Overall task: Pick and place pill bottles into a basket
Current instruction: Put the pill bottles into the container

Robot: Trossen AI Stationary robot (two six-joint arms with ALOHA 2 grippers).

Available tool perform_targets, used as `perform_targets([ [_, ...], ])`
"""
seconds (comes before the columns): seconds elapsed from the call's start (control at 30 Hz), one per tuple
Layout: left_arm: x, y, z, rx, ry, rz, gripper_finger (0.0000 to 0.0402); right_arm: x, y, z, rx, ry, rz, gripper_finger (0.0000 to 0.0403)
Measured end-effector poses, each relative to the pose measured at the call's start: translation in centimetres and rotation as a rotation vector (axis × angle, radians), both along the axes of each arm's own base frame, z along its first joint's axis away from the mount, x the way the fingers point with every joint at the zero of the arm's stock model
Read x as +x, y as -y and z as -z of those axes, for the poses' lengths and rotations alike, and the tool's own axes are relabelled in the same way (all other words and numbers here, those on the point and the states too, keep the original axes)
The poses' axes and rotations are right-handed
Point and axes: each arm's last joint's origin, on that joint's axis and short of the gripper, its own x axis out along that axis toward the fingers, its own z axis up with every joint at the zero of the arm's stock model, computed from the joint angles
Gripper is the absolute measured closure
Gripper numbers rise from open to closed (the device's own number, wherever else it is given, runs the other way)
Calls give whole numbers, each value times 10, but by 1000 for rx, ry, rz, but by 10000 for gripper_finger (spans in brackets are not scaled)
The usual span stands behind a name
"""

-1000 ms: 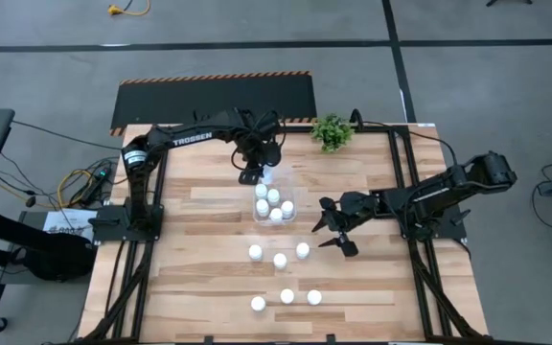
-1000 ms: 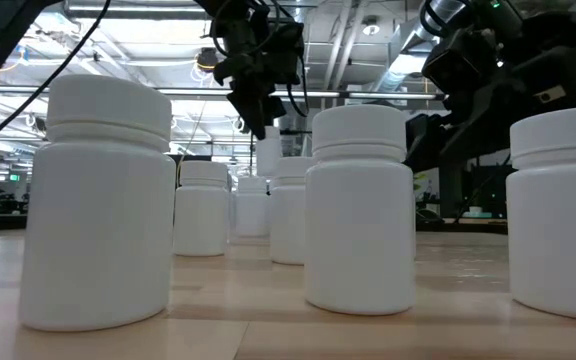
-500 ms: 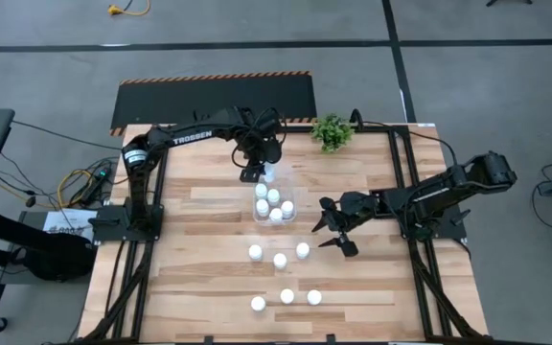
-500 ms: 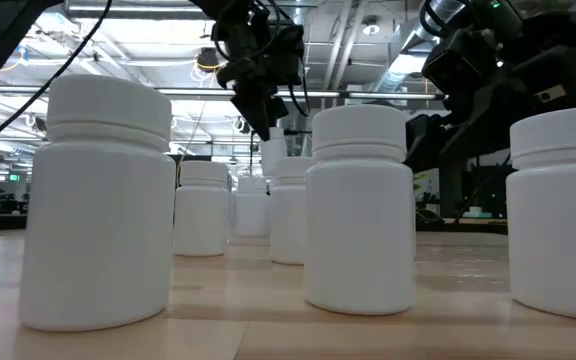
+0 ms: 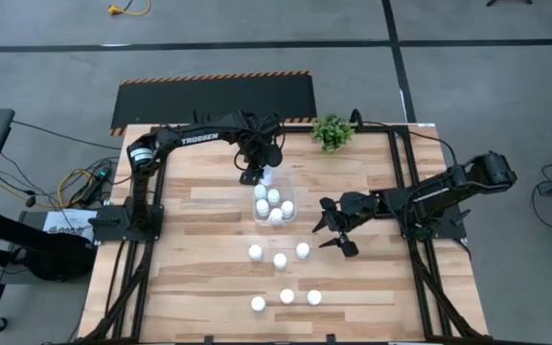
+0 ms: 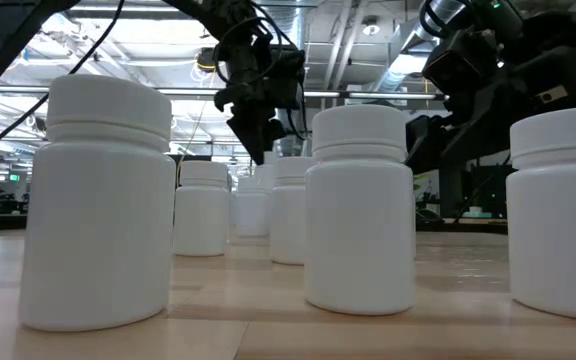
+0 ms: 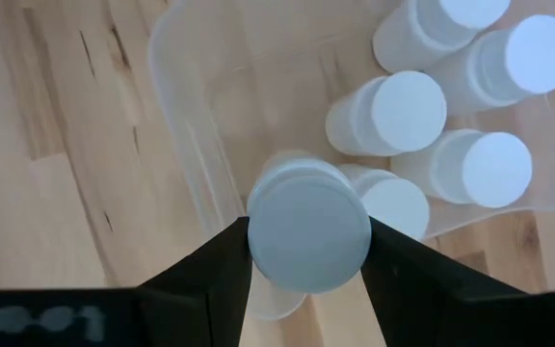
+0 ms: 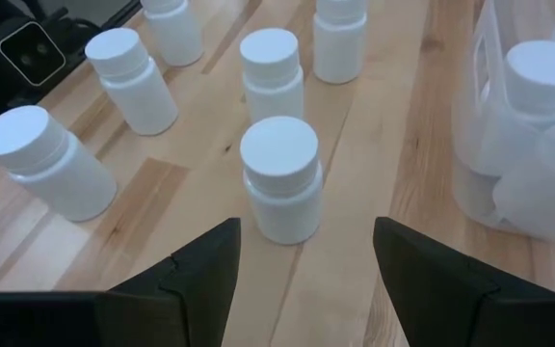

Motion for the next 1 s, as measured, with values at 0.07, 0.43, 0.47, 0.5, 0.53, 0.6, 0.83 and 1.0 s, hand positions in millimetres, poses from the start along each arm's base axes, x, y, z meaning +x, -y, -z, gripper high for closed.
perform_targets([
  [0.07, 0, 0, 0, 0, 0, 0, 233, 0, 0, 0, 0, 0, 0, 173],
  [0.43, 7, 5, 9, -21, -13, 1, 233, 0, 0, 0, 0, 0, 0, 173],
  [0.47, 9, 5, 12, -22, -16, 3, 233, 0, 0, 0, 0, 0, 0, 173],
  [0.5, 8, 5, 14, -27, -30, 2, 233, 0, 0, 0, 0, 0, 0, 173],
  [0.53, 9, 5, 17, -33, -43, 0, 233, 0, 0, 0, 1, 0, 0, 173],
  [0.6, 9, 6, 20, -36, -49, 1, 231, 0, 0, 0, 1, 0, 0, 173],
  [0.83, 10, 6, 25, -49, -76, -2, 206, 0, 0, 0, 0, -2, 0, 173],
  [1.0, 8, 7, 25, -58, -92, -15, 192, 0, 0, 0, 1, 0, 0, 173],
])
